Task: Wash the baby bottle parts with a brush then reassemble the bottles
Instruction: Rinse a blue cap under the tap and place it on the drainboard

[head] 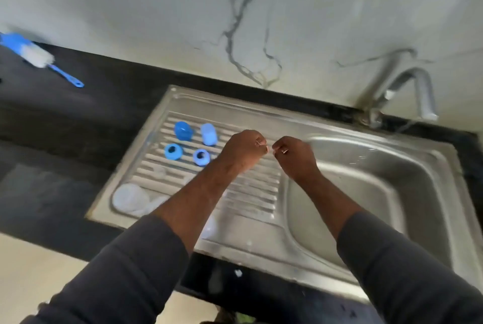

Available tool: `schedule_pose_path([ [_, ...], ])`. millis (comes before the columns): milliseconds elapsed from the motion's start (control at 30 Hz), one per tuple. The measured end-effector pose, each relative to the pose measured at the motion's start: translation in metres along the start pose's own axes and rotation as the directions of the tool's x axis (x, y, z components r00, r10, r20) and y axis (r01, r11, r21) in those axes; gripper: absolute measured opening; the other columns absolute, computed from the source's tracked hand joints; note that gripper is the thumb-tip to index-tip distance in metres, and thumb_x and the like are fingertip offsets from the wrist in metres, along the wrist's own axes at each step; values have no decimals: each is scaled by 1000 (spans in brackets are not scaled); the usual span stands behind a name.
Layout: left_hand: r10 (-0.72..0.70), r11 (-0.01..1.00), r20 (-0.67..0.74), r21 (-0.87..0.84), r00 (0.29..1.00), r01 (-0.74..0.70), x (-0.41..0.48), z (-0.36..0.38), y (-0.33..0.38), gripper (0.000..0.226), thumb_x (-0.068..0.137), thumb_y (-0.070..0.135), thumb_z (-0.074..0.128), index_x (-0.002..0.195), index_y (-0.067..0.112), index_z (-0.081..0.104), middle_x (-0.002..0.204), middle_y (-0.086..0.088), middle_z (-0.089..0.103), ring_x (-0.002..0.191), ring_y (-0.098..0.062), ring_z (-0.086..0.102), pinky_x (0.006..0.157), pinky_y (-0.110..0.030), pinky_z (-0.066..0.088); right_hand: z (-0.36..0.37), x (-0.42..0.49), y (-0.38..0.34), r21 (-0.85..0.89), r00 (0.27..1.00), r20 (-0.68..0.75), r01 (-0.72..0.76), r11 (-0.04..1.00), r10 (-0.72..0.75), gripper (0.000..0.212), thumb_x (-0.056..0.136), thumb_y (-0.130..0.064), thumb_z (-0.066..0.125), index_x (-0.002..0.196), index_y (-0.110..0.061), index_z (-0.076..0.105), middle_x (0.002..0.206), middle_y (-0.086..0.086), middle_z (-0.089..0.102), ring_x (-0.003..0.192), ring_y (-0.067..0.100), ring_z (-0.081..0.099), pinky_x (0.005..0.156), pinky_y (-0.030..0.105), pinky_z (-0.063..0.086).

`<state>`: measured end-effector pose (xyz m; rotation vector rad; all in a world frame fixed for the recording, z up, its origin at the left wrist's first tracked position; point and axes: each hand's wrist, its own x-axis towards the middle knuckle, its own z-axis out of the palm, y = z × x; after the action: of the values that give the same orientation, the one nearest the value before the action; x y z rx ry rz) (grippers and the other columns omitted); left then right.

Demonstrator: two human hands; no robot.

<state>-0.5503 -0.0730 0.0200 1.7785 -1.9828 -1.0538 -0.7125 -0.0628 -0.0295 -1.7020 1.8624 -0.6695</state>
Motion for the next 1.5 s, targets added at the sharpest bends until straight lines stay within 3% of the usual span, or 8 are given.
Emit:
schedule_pose_path([
  [267, 75, 997, 291, -28, 954, -70, -18, 153, 77, 29, 93, 24, 68, 116, 7, 70, 115, -12, 71, 108, -27, 65, 86, -30, 48, -109, -85, 206, -371, 935, 132, -263, 891, 331, 16, 82, -17, 64, 79, -33, 65, 103, 2, 72, 101, 25, 67, 87, 34, 53],
  [667, -59, 993, 208, -87, 976, 78, -43, 217, 84, 27, 92, 22, 70, 116, 11, 71, 109, -3, 71, 100, -18, 66, 87, -27, 48, -111, -107, 296, -701, 757, 586, 296, 648, 288, 44, 87, -25, 63, 129, -21, 55, 130, 7, 51, 123, 31, 52, 80, 37, 44],
  [833, -106, 984, 162, -123, 981, 127, -46, 216, 72, 23, 92, 21, 70, 114, 15, 71, 92, 5, 66, 71, -9, 61, 77, -23, 44, -104, -110, 306, -683, 763, 597, 323, 655, 246, 33, 89, -25, 59, 121, -17, 58, 127, 8, 54, 120, 31, 54, 84, 38, 48],
  [967, -128, 969, 174, -187, 976, 160, -47, 219, 69, 29, 86, 32, 71, 111, 17, 73, 93, 6, 70, 87, -18, 67, 82, -32, 51, -99, -111, 309, -673, 761, 584, 259, 693, 283, 37, 85, -29, 66, 119, -18, 57, 126, 7, 55, 120, 29, 52, 87, 38, 48],
  [1100, -122, 954, 198, -246, 973, 170, -35, 216, 76, 42, 71, 44, 62, 105, 21, 74, 89, 8, 72, 95, -21, 70, 85, -35, 53, -112, -87, 282, -350, 840, 417, -205, 914, 348, 31, 70, -38, 74, 92, -21, 60, 104, -1, 69, 104, 25, 65, 76, 30, 49],
  [1200, -101, 935, 185, -320, 978, 157, -19, 218, 87, 31, 68, 42, 60, 92, 26, 72, 83, 5, 71, 87, -20, 69, 86, -39, 54, -125, -53, 250, 123, 867, 195, -485, 866, 458, 24, 78, -33, 82, 78, -19, 63, 81, 0, 68, 75, 21, 66, 68, 32, 53],
  [1300, -31, 927, 157, -364, 987, 87, 6, 219, 99, 31, 64, 47, 59, 76, 19, 65, 69, -7, 60, 72, -26, 61, 77, -47, 53, -138, -20, 219, 498, 830, 174, -538, 680, 529, 18, 92, -22, 73, 91, -6, 66, 91, 17, 66, 65, 18, 62, 63, 35, 57],
  [1500, -40, 861, 148, -496, 988, 109, 48, 197, 136, 12, 82, 39, 52, 88, 35, 61, 102, 6, 64, 95, -18, 60, 94, -41, 53, -162, 6, 186, 678, 815, 147, -496, 543, 560, 9, 95, -16, 67, 93, -8, 65, 95, 15, 69, 81, 26, 66, 71, 37, 56],
])
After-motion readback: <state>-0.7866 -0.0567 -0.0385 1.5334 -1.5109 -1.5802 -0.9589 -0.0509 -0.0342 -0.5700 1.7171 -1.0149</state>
